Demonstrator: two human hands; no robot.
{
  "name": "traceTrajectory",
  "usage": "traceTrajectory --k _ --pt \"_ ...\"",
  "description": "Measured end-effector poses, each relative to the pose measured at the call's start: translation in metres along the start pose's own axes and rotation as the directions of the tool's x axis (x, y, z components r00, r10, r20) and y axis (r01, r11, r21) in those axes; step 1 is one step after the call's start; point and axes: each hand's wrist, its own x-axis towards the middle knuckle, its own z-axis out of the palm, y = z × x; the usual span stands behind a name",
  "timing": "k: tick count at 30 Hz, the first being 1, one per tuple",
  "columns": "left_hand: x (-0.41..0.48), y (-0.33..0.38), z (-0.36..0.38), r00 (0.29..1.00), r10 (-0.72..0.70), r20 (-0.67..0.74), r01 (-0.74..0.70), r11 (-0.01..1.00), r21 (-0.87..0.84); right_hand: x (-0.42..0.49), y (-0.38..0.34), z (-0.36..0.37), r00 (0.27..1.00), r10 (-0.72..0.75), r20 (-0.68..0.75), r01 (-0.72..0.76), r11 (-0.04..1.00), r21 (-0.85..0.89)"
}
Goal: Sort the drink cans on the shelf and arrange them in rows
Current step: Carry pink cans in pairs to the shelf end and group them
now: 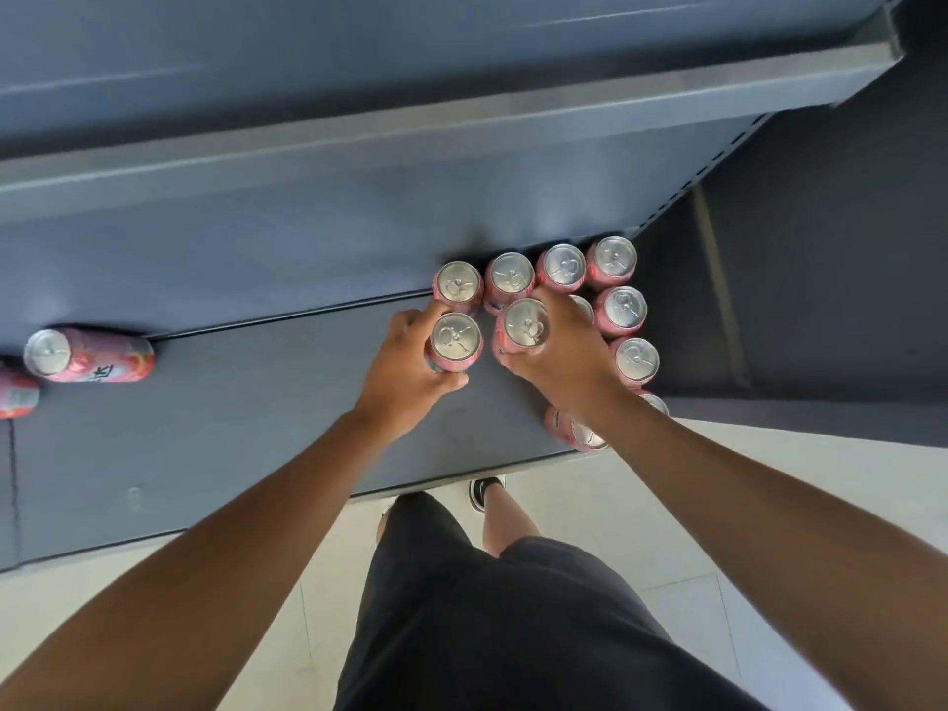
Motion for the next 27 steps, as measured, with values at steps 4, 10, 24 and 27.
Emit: traceTrajectory --k 4,10,24,27 --pt "0.007 -0.007 0.02 0.996 -0.073 -0.048 0.071 0.996 -0.053 0.01 0.015 0.009 0.992 -0.107 -0.063 0.089 0.968 -0.234" --pt "0.018 -0.011 0.043 0.987 -0.121 -0.106 0.106 0.985 -0.137 0.017 0.026 0.029 0.992 -0.126 -0.03 0.097 0.873 -0.477" --pt "0.01 -0.017 0.039 0.995 -0.09 -0.053 0.084 0.991 -0.108 0.004 0.019 0.019 0.965 -0.261 -0.003 0.22 0.82 -0.528" --pt "-0.002 -0.004 0.022 0.998 -0.033 -0.048 0.033 0.999 0.002 -0.008 0.012 0.006 0.917 -0.398 0.01 0.353 0.802 -0.481"
